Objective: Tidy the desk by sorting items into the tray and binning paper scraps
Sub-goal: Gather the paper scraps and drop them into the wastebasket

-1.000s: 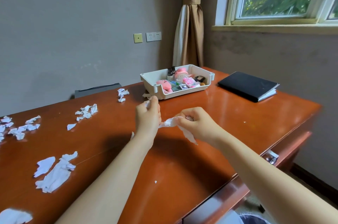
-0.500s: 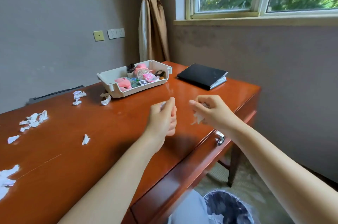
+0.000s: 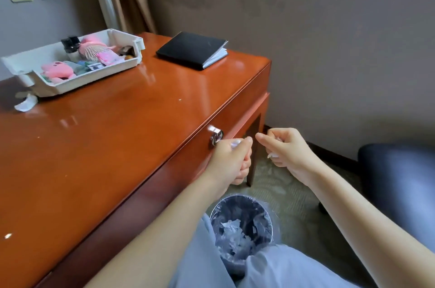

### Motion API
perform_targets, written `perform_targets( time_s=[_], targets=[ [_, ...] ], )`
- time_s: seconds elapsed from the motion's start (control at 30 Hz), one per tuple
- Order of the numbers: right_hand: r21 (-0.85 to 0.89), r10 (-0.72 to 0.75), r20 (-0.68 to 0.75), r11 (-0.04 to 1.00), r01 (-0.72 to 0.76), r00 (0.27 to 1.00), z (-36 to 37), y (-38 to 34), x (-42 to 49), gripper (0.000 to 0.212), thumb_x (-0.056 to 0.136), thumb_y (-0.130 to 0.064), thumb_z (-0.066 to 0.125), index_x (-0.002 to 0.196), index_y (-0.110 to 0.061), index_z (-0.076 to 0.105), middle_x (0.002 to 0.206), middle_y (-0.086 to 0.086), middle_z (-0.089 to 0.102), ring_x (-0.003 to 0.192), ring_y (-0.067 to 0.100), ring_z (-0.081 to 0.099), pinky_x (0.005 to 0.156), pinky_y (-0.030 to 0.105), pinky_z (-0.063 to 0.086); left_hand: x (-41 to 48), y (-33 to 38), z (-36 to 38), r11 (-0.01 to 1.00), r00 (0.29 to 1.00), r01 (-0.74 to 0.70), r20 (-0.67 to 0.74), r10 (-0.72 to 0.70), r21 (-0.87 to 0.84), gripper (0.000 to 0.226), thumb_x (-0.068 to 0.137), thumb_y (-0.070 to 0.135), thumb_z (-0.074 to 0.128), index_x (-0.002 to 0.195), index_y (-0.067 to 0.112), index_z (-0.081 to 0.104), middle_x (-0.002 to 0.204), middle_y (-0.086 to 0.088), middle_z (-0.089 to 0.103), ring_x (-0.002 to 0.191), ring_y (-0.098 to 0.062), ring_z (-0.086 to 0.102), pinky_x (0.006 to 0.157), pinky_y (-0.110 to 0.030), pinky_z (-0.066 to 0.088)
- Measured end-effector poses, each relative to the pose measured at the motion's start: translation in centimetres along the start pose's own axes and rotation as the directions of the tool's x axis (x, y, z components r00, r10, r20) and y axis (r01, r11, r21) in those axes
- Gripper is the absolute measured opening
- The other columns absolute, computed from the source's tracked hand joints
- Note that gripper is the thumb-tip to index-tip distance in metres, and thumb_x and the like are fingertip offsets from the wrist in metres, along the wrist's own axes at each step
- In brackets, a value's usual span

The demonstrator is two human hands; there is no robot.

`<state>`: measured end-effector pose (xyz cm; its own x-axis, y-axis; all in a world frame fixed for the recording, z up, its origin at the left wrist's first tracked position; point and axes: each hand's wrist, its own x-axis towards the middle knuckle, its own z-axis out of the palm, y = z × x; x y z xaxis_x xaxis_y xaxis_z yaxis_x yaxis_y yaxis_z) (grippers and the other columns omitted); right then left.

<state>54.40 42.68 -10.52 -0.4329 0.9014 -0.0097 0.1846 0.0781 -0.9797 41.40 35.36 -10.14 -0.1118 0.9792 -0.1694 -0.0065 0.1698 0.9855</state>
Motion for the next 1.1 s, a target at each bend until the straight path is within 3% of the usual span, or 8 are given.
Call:
perform_targets(
  time_s=[0.17, 0.43, 0.6, 0.67, 0.73, 0.87, 1.0, 1.1],
  targets=[
    [-0.066, 0.09, -0.016, 0.994, -0.091, 0.996, 0.2, 5.5, 0.7, 0.051, 0.092, -0.021, 0.057, 0.049, -0.015, 0.029, 0.043, -0.002, 0.03, 0.031, 0.003, 0.022, 0.034, 0.012, 0.021, 2.3, -4.9, 1.1, 0.991, 0.991, 0.13, 0.023, -0.131, 0.042, 0.043, 0.099, 0.026, 0.038, 0.058, 0.015, 0.036, 0.046, 0.001, 0.03, 0.035, -0.009, 0.021, 0.036, -0.014, 0.017],
    [-0.185, 0.286, -0.026, 0.94, -0.285, 0.958, 3.0, 15.8, 2.1, 0.053, 0.093, -0.027, 0.055, 0.05, -0.017, 0.026, 0.047, -0.003, 0.024, 0.036, 0.006, 0.019, 0.041, 0.017, 0.02, 6.3, -13.6, 0.8, 0.897, 0.901, 0.428, -0.132, -0.413, 0.113, 0.041, 0.095, 0.026, 0.041, 0.056, 0.019, 0.028, 0.047, 0.004, 0.021, 0.033, -0.009, 0.016, 0.038, -0.014, 0.014],
    [-0.208, 0.428, -0.069, 0.877, -0.433, 0.901, 5.3, 21.0, 2.2, 0.054, 0.096, -0.025, 0.047, 0.048, -0.019, 0.023, 0.041, -0.009, 0.025, 0.035, 0.006, 0.022, 0.046, 0.023, 0.023, 7.9, -18.7, 0.0, 0.83, 0.875, 0.471, -0.278, -0.396, 0.3, 0.041, 0.092, 0.031, 0.044, 0.054, 0.017, 0.035, 0.054, 0.0, 0.037, 0.052, -0.021, 0.034, 0.055, -0.03, 0.026],
    [-0.256, 0.449, -0.09, 0.852, -0.457, 0.889, 6.0, 22.3, 2.3, 0.052, 0.098, -0.023, 0.043, 0.05, -0.017, 0.023, 0.044, -0.006, 0.026, 0.041, 0.008, 0.023, 0.047, 0.025, 0.022, 8.6, -19.9, -0.1, 0.771, 0.858, 0.509, -0.303, -0.416, 0.384, 0.032, 0.095, 0.023, 0.033, 0.072, 0.011, 0.051, 0.079, -0.01, 0.053, 0.072, -0.025, 0.041, 0.066, -0.031, 0.028],
    [-0.287, 0.479, -0.108, 0.824, -0.488, 0.871, 6.7, 23.5, 2.4, 0.05, 0.099, -0.023, 0.039, 0.052, -0.016, 0.024, 0.047, -0.003, 0.029, 0.044, 0.01, 0.026, 0.046, 0.024, 0.023, 9.2, -20.1, 0.0, 0.731, 0.858, 0.512, -0.302, -0.415, 0.451, 0.03, 0.096, 0.015, 0.028, 0.09, 0.004, 0.056, 0.106, -0.017, 0.056, 0.088, -0.028, 0.043, 0.071, -0.03, 0.026],
    [-0.309, 0.535, -0.136, 0.777, -0.549, 0.834, 7.9, 25.2, 2.7, 0.043, 0.097, -0.019, 0.036, 0.056, -0.014, 0.029, 0.053, -0.002, 0.036, 0.051, 0.012, 0.032, 0.052, 0.03, 0.025, 9.7, -21.4, 0.4, 0.742, 0.862, 0.506, -0.282, -0.42, 0.441, 0.027, 0.098, 0.021, 0.028, 0.095, 0.007, 0.051, 0.109, -0.018, 0.059, 0.098, -0.032, 0.052, 0.076, -0.036, 0.035],
    [-0.278, 0.598, -0.104, 0.75, -0.6, 0.795, 8.3, 26.0, 3.1, 0.028, 0.096, -0.017, 0.037, 0.07, -0.01, 0.045, 0.065, -0.002, 0.046, 0.062, 0.014, 0.042, 0.06, 0.029, 0.033, 9.9, -23.6, 0.3, 0.768, 0.854, 0.519, -0.213, -0.474, 0.375, 0.013, 0.099, 0.022, 0.031, 0.103, 0.011, 0.034, 0.123, -0.018, 0.048, 0.099, -0.028, 0.047, 0.082, -0.037, 0.037],
    [-0.277, 0.63, -0.036, 0.74, -0.613, 0.776, 8.1, 26.0, 3.2, 0.024, 0.097, -0.018, 0.035, 0.097, -0.01, 0.058, 0.088, -0.001, 0.057, 0.089, 0.019, 0.051, 0.08, 0.03, 0.038, 9.9, -24.2, 0.0, 0.718, 0.859, 0.498, -0.166, -0.484, 0.486, 0.033, 0.099, 0.022, 0.033, 0.129, 0.009, 0.035, 0.139, -0.015, 0.035, 0.123, -0.031, 0.041, 0.102, -0.043, 0.036]
  ],
)
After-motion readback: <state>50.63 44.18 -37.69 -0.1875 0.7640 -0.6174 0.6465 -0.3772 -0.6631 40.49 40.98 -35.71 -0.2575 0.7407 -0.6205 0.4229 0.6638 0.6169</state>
